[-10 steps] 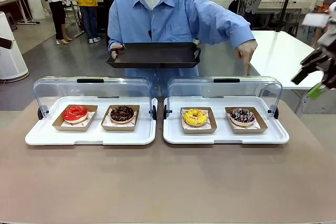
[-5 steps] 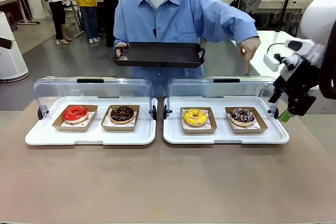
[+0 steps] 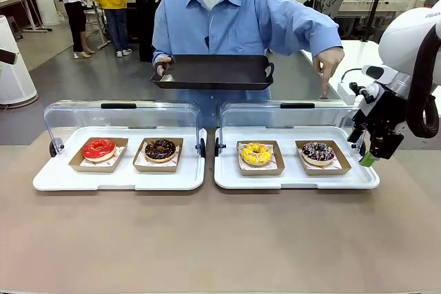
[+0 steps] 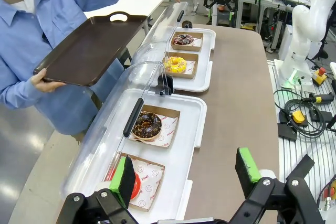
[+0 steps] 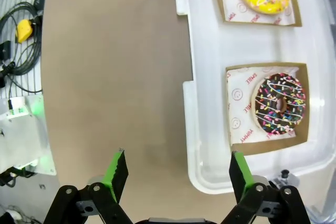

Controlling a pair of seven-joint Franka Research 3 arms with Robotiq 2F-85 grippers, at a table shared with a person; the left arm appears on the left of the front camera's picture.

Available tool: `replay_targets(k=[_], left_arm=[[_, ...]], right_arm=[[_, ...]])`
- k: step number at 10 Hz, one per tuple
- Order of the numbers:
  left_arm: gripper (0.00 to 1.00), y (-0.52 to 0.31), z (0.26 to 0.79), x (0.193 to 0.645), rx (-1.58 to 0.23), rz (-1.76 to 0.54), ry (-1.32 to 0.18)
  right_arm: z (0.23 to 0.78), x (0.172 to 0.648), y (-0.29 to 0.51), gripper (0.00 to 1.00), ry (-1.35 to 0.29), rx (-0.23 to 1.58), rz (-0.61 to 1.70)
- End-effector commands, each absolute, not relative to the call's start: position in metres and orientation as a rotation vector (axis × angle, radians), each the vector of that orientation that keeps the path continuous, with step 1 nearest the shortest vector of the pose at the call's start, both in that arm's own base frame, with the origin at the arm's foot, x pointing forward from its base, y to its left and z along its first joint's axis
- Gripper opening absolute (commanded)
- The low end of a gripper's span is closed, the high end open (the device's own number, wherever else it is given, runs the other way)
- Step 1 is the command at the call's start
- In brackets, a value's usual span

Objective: Provide the desired donut to the person.
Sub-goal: Pick up and lift the Paper togo box containing the Donut pointed at by the person.

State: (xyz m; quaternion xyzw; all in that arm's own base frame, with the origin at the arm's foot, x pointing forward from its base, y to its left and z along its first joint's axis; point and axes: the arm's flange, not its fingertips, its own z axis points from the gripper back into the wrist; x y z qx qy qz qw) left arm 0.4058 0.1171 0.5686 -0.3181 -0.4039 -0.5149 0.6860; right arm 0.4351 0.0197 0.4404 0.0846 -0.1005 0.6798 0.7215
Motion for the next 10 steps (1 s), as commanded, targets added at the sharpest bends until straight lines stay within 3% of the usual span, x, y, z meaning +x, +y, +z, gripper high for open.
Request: replay_targets(k=[1,5,7,10], left_arm=[[1.0,0.118,0.57,0.405,-0.71,-1.154,-0.907],[1.0,0.118,0.57,0.405,-0.71,-1.154,-0.907],[1.0,0.118,0.57,0.405,-0.71,-1.154,-0.907],[1.0,0.118,0.57,0.405,-0.71,-1.154,-0.907]], right_arm=[[0.435,0.437,0.022,1.0,-0.209,0.186,1.506],[0.438,0.436,0.021,1.0,-0.217,0.19,1.504],[0.431,0.422,0.035,1.0,-0.163,-0.001,1.552],[0.414,0.413,0.057,1.0,-0.116,-0.119,1.569]])
